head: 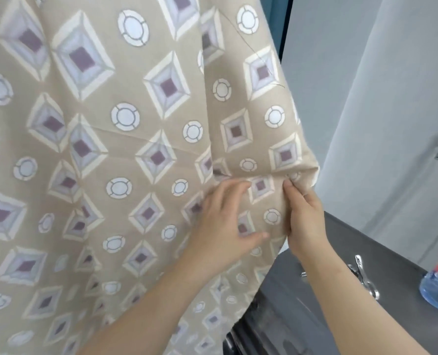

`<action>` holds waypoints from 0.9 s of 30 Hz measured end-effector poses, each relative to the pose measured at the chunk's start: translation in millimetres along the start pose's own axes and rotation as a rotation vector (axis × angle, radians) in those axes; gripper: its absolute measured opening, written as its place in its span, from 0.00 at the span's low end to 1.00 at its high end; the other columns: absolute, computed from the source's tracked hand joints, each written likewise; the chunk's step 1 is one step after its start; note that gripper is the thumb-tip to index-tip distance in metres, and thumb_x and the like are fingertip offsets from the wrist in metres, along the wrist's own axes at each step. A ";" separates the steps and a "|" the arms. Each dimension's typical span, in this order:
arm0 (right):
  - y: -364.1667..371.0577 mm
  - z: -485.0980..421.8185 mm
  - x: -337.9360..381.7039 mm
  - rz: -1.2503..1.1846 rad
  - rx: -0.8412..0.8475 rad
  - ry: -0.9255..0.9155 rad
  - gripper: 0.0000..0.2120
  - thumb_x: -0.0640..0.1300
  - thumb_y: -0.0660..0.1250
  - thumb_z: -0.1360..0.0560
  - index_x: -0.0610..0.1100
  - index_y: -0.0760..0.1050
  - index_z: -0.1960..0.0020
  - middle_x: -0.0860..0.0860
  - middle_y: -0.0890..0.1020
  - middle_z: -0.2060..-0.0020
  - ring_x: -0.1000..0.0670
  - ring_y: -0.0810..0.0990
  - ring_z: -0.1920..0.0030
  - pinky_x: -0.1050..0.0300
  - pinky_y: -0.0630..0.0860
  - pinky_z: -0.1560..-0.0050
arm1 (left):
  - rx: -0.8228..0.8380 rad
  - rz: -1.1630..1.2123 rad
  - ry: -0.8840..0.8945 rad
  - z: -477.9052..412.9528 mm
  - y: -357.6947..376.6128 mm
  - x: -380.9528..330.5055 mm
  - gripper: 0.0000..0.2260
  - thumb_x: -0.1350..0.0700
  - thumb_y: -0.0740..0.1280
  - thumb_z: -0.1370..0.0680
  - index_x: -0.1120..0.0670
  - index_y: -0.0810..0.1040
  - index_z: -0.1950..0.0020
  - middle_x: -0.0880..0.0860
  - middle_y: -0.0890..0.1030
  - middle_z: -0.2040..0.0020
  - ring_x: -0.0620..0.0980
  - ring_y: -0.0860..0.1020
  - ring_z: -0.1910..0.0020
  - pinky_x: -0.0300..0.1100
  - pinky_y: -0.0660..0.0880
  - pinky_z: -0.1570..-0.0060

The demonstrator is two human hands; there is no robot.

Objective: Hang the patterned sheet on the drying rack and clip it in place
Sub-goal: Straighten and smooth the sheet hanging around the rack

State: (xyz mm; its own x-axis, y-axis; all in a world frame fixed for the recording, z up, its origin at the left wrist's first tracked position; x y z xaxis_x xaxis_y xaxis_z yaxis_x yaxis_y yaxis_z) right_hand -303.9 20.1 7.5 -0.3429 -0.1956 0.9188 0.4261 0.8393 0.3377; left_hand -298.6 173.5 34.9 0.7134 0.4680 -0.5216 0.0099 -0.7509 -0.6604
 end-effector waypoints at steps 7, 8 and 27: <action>33.1 -1.7 -8.4 -0.088 0.533 0.096 0.19 0.48 0.64 0.28 0.36 0.77 0.44 0.43 0.83 0.56 0.46 0.82 0.57 0.55 0.79 0.58 | -0.123 0.094 -0.192 -1.9 20.7 15.6 0.35 0.53 0.73 0.32 0.43 0.60 0.30 0.44 0.68 0.37 0.42 0.68 0.38 0.40 0.67 0.37; 34.3 -1.2 -13.2 -0.114 0.567 0.115 0.19 0.51 0.68 0.31 0.39 0.78 0.47 0.44 0.84 0.58 0.47 0.82 0.59 0.56 0.78 0.60 | -0.181 0.145 -0.230 3.1 12.8 23.8 0.27 0.57 0.72 0.31 0.43 0.66 0.36 0.44 0.73 0.43 0.41 0.74 0.45 0.41 0.71 0.43; 72.4 42.5 -82.3 0.682 0.576 -0.123 0.23 0.43 0.72 0.31 0.64 0.66 0.46 0.60 0.79 0.51 0.58 0.78 0.57 0.68 0.72 0.56 | -0.027 0.559 -0.465 32.2 -2.1 77.5 0.07 0.61 0.66 0.24 0.50 0.81 0.52 0.51 0.85 0.55 0.48 0.82 0.54 0.48 0.78 0.48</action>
State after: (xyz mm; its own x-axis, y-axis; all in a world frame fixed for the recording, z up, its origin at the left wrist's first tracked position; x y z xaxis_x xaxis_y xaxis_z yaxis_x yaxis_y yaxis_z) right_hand -280.5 118.5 -52.4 -0.2708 0.4658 0.8424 0.0955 0.8838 -0.4580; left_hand -265.9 226.3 -21.5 0.2451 0.1561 -0.9569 -0.2477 -0.9441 -0.2174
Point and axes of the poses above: each hand's wrist, its own z-axis away from the middle knuckle, its own y-axis out of the palm, x = y × z, the point moved 10 cm from there along -z, towards the middle knuckle
